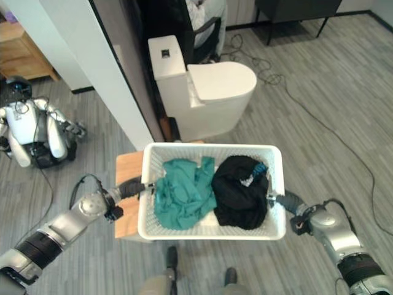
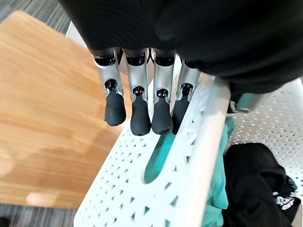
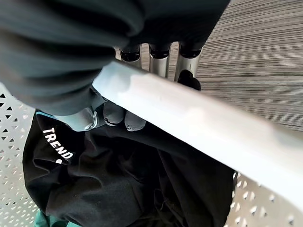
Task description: Grab the laundry basket,head to the washer,open it,put in the laundry and shut it.
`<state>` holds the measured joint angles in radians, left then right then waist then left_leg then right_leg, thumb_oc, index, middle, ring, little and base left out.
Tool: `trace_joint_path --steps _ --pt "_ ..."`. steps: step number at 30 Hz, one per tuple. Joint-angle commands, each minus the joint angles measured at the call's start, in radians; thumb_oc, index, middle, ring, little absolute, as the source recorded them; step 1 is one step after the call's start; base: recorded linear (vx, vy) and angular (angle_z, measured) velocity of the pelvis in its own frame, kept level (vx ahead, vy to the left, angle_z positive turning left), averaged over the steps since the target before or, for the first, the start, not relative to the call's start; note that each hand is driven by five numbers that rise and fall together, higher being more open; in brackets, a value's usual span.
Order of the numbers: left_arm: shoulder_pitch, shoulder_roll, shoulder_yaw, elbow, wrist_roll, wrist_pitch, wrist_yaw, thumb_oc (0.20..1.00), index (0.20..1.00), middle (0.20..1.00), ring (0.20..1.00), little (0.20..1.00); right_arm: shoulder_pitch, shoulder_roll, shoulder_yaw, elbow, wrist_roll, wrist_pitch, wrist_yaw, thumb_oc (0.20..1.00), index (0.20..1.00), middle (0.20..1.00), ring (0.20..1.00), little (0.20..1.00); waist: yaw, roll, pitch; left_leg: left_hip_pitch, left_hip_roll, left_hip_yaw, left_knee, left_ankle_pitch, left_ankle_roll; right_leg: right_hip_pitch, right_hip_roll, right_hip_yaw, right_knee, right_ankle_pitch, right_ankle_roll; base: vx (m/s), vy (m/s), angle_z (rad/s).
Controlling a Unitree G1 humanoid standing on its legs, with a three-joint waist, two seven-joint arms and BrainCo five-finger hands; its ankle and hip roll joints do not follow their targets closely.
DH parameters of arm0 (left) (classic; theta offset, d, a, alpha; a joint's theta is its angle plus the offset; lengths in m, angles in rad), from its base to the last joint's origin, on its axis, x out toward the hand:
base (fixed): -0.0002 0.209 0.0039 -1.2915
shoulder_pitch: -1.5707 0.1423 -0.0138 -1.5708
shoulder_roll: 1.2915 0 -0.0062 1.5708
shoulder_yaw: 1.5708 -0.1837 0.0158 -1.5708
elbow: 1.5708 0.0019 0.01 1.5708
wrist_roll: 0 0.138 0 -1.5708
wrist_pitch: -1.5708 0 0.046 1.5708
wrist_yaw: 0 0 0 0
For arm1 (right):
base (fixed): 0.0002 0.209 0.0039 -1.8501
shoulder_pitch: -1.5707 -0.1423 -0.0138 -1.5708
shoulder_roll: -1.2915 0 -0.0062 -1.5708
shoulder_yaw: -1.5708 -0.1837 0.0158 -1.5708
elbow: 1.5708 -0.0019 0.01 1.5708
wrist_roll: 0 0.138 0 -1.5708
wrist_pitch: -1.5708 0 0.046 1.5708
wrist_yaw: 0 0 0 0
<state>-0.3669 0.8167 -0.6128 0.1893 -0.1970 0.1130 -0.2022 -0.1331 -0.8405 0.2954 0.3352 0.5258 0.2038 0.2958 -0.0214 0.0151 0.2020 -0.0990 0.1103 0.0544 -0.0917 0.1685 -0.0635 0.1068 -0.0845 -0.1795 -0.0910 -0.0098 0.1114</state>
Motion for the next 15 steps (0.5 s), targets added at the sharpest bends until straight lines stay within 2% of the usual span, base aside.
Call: trace_joint_path --steps 1,3,4,6,13,14,15 --pt "-0.076 0.020 0.036 0.087 -0.024 -0.038 0.015 0.200 0.200 0.200 0.200 0.200 0.001 -0.053 -0.067 0.018 0.032 -0.033 0.006 0.200 0.200 0.200 0.200 0.200 0.019 -0.021 -0.091 0.088 0.080 -0.015 0.039 -0.113 -0.042 -0.052 -0.015 -0.033 0.064 -0.058 0.004 -0.01 -0.041 0.01" --pt "-0.083 0.014 0.032 0.089 -0.023 -0.036 0.015 0.200 0.200 0.200 0.200 0.200 0.011 -0.053 -0.074 0.015 0.035 -0.034 0.005 0.200 0.200 0.200 0.200 0.200 0.017 -0.018 -0.090 0.084 0.087 -0.020 0.042 -0.107 -0.045 -0.052 -0.007 -0.033 0.064 -0.062 -0.002 -0.06 -0.145 0.03" --pt "-0.119 -0.008 0.012 0.103 -0.014 -0.034 0.015 0.200 0.200 0.200 0.200 0.200 0.040 -0.056 -0.095 0.005 0.040 -0.039 0.002 0.200 0.200 0.200 0.200 0.200 0.007 -0.012 -0.083 0.071 0.108 -0.029 0.049 -0.082 -0.058 -0.050 0.021 -0.031 0.064 -0.075 -0.020 -0.09 -0.202 0.06" --pt "-0.133 -0.020 0.005 0.111 -0.009 -0.032 0.015 0.200 0.200 0.200 0.200 0.200 0.054 -0.059 -0.105 -0.002 0.044 -0.040 0.001 0.200 0.200 0.200 0.200 0.200 0.005 -0.009 -0.081 0.070 0.118 -0.035 0.050 -0.074 -0.063 -0.046 0.032 -0.031 0.058 -0.077 -0.027 -0.07 -0.134 0.17" --pt "-0.156 -0.074 -0.008 0.126 -0.007 -0.027 0.008 0.200 0.200 0.200 0.200 0.200 0.098 -0.064 -0.130 0.009 0.056 -0.044 0.004 0.200 0.200 0.200 0.200 0.200 -0.012 -0.005 -0.066 0.061 0.133 -0.081 0.098 -0.087 -0.061 -0.032 0.061 -0.001 0.027 -0.070 -0.040 -0.07 -0.026 -0.04" --pt "-0.172 -0.109 -0.016 0.163 0.001 -0.044 0.025 0.200 0.200 0.200 0.200 0.200 0.115 -0.060 -0.154 0.015 0.072 -0.050 0.000 0.200 0.200 0.200 0.200 0.200 -0.014 -0.005 -0.039 0.039 0.076 -0.180 0.192 -0.154 -0.055 -0.056 0.038 0.053 0.038 -0.045 -0.028 -0.16 0.183 -0.34" --pt "-0.173 -0.109 -0.016 0.164 0.001 -0.044 0.025 0.200 0.200 0.200 0.200 0.200 0.115 -0.060 -0.154 0.015 0.072 -0.050 0.000 0.200 0.200 0.200 0.200 0.200 -0.015 -0.006 -0.041 0.034 0.074 -0.182 0.193 -0.152 -0.054 -0.059 0.036 0.052 0.038 -0.044 -0.028 -0.18 0.244 -0.74"
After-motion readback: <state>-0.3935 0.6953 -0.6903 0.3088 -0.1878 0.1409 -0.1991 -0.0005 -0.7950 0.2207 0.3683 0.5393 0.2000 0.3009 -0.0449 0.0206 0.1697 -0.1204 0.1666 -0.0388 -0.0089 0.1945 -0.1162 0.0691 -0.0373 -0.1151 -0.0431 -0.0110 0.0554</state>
